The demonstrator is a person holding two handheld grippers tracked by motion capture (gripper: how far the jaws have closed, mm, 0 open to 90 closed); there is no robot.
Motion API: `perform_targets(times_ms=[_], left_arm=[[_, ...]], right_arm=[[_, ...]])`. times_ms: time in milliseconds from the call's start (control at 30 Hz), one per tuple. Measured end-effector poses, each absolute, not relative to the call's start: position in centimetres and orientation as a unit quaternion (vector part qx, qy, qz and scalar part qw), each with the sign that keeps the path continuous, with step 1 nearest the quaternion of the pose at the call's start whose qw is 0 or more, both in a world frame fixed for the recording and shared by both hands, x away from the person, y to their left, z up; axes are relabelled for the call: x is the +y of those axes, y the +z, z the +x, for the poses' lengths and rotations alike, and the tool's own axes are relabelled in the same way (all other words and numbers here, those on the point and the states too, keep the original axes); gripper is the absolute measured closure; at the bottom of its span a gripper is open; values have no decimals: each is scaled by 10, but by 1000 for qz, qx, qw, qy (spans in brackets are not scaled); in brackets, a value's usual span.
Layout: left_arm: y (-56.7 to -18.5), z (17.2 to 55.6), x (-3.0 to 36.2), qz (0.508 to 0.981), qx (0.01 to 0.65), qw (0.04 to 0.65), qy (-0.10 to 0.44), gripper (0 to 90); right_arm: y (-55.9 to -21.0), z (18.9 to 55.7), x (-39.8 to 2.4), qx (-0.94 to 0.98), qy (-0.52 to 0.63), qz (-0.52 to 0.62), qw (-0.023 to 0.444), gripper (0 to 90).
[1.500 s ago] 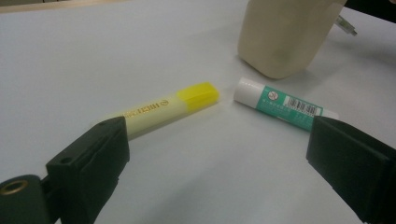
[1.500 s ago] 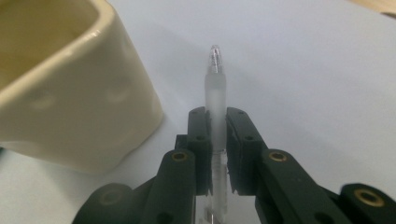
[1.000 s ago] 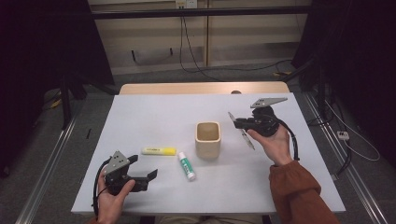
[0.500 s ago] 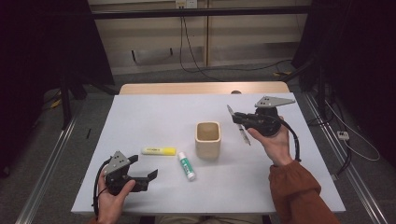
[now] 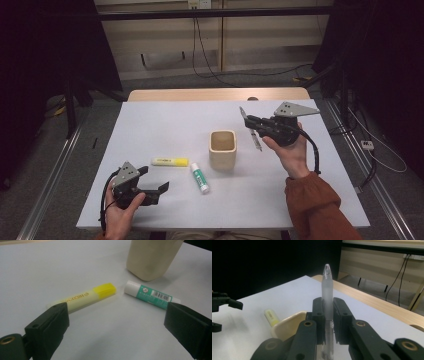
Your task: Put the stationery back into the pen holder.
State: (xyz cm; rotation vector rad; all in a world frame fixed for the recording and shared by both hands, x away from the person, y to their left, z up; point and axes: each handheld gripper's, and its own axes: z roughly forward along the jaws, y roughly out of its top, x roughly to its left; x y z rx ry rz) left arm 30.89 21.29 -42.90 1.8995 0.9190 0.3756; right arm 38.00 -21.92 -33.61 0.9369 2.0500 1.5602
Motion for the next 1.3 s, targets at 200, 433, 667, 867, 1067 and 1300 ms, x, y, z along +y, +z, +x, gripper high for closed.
perform_targets(times_ms=[200, 433, 667, 867, 1067, 1300], left_arm=[[-429, 309, 213, 776, 377, 481, 154, 59], [-429, 309, 214, 776, 377, 481, 156, 59], [-429, 309, 214, 776, 377, 481, 156, 58], [-429, 309, 214, 776, 378, 481, 155, 58], [-429, 309, 214, 776, 377, 481, 156, 58], [-429, 309, 214, 777, 376, 480, 156, 58]], right_arm=[[-333, 379, -211, 721, 578, 322, 206, 808], [-327, 382, -203, 715, 589, 316, 205, 808], [-320, 386, -197, 703, 609, 309, 200, 808], [-317, 390, -186, 698, 617, 305, 195, 808], [-312, 393, -177, 694, 625, 299, 197, 808], [-313, 398, -168, 693, 626, 299, 198, 808]])
